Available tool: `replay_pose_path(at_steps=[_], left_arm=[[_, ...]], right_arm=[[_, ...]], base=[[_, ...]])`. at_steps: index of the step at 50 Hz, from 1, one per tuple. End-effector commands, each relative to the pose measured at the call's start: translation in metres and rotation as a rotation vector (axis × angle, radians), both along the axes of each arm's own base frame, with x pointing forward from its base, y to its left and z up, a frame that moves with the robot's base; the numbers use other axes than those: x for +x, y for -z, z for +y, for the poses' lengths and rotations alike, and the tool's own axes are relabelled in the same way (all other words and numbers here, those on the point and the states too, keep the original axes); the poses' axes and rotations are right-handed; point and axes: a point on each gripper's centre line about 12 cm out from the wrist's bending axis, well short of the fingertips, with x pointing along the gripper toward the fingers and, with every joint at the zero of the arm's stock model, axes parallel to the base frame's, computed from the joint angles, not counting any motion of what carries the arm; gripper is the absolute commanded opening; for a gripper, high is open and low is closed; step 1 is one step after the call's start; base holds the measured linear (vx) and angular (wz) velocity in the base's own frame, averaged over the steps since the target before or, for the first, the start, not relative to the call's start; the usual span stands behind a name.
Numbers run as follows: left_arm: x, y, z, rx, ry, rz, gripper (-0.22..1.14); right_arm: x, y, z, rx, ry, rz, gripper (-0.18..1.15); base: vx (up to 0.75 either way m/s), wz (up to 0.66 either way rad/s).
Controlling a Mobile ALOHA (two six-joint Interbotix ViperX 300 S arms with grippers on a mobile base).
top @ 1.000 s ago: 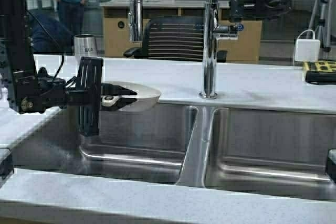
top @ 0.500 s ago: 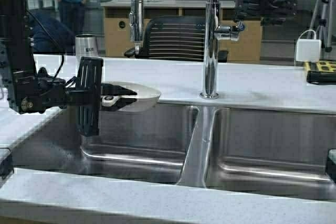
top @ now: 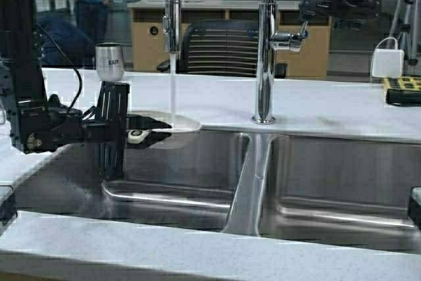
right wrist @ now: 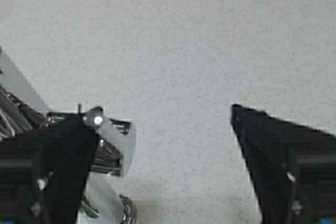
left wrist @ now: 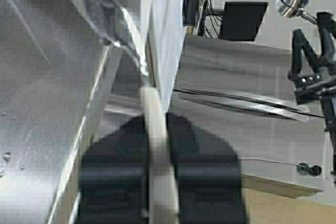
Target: Wash the pan
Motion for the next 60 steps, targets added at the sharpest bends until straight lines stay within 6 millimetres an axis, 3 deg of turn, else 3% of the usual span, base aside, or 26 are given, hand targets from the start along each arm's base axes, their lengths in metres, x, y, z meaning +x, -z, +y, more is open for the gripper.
replay_pose_path(at_steps=[1,11,15,19,25,27,35,46,60], left_arm=[[0.004,-0.007,-0.002,-0.018,0.006,-0.059,0.02],[0.005,-0.008,-0.003,-0.031,0.005,-0.072,0.02],[0.006,-0.01,-0.003,-0.038,0.005,-0.08,0.02],[0.006,-0.01,-0.003,-0.039,0.005,-0.081,0.02],[0.006,-0.01,-0.003,-0.039,0.005,-0.082,0.02],[0.006,-0.01,-0.003,-0.039,0.005,-0.081,0.02],[0.006,-0.01,-0.003,-0.039,0.005,-0.081,0.02],[0.005,-0.01,-0.003,-0.042,0.004,-0.081,0.02],[0.006,-0.011,-0.003,-0.045,0.004,-0.088,0.02]], right_arm=[[-0.015,-0.044,-0.019,0.01,0.036,-0.101,1.02],[-0.029,-0.032,-0.019,0.019,0.039,-0.075,1.01],[-0.029,-0.025,-0.02,0.025,0.045,-0.06,0.93],[-0.028,-0.018,-0.021,0.046,0.062,-0.042,0.68],[-0.021,-0.007,-0.021,0.059,0.075,-0.024,0.05],[-0.015,-0.005,-0.017,0.061,0.069,-0.022,-0.11],[0.004,-0.002,0.0,0.05,0.036,0.01,0.13],[0.023,-0.007,0.026,0.045,-0.011,0.014,0.07],[0.022,-0.007,0.062,-0.02,-0.113,0.007,0.07]], base=[[0.0,0.0],[0.0,0.0],[0.0,0.0],[-0.01,-0.02],[0.0,-0.01],[0.0,0.0],[0.0,0.0],[0.0,0.0],[0.0,0.0]])
